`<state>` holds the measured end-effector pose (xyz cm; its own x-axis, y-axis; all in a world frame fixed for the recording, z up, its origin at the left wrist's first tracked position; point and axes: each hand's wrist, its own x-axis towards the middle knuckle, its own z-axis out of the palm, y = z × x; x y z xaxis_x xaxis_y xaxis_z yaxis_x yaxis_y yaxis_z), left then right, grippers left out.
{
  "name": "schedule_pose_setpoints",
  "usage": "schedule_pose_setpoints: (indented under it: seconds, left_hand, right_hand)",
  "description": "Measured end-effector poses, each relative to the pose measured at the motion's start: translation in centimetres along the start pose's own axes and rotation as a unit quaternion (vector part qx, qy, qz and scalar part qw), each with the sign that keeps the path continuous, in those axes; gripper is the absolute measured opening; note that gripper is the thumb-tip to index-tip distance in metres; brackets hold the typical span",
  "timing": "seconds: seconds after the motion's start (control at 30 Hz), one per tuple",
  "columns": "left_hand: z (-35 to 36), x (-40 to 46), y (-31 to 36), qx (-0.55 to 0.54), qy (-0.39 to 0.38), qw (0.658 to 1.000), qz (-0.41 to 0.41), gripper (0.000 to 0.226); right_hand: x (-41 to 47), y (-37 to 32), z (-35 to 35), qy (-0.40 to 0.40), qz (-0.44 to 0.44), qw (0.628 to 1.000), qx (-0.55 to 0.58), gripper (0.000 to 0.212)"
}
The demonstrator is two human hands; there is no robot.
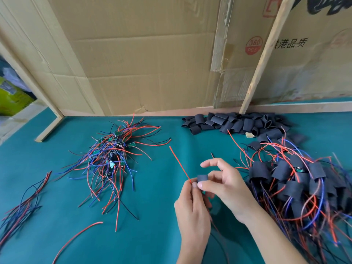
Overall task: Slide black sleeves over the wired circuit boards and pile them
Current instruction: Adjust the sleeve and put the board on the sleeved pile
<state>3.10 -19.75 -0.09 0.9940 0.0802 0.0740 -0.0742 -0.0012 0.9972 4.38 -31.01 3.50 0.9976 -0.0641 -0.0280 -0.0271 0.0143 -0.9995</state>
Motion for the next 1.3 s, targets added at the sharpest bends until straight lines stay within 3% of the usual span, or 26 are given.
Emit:
schedule_pose_setpoints:
  seconds: [0.1,0.2,0.4,0.53,0.67,0.8,1.17,1.3]
  left_hand:
    - [0.0,0.0,0.0,0.017,-0.001,1.0,0.004,0.038]
    - [0.1,0.0,0.1,0.007,-0.005,1.0,-0.001,0.038]
    - [0.2,-0.2,0.1,0.025,-0.016,1.0,0.001,0.033]
    - [0.3,0.0,-0.2,0.058,-0.023,0.998,0.024,0.03]
    - [0.8,-0.2,-0.1,0.067,-0.017,0.997,0.041,0.023]
    - [0.9,-0.2,-0.2,0.071,-0.022,0.997,0.035,0.023]
    - [0.7,-0.3,0.3,0.084,-0.03,0.995,0.035,0.024]
    - [0.5,-0.3,0.4,0.068,-0.044,0.996,0.025,0.031]
  right_hand:
    - [0.0,-0.3,-0.8,-0.078,0.033,0.994,0.063,0.035]
    - [-0.2,-0.6,-1.3,-0.09,0.04,0.991,0.088,0.033]
    - [-0.8,-1.5,-1.1,-0.044,0.004,0.999,-0.019,0.034]
    - [-0.7,-2.4,-1.1,0.043,-0.06,0.994,-0.081,0.036]
    - [-0.2,-6.1,-1.9,0.141,-0.161,0.975,-0.061,0.041]
    - [1.8,-10.5,-0.6,0.152,-0.261,0.953,-0.034,0.03]
    - [1.6,-7.2,0.3,0.08,-0.152,0.967,-0.188,0.037]
    - [0.8,-4.3,-0.2,0.065,-0.102,0.978,-0.172,0.03]
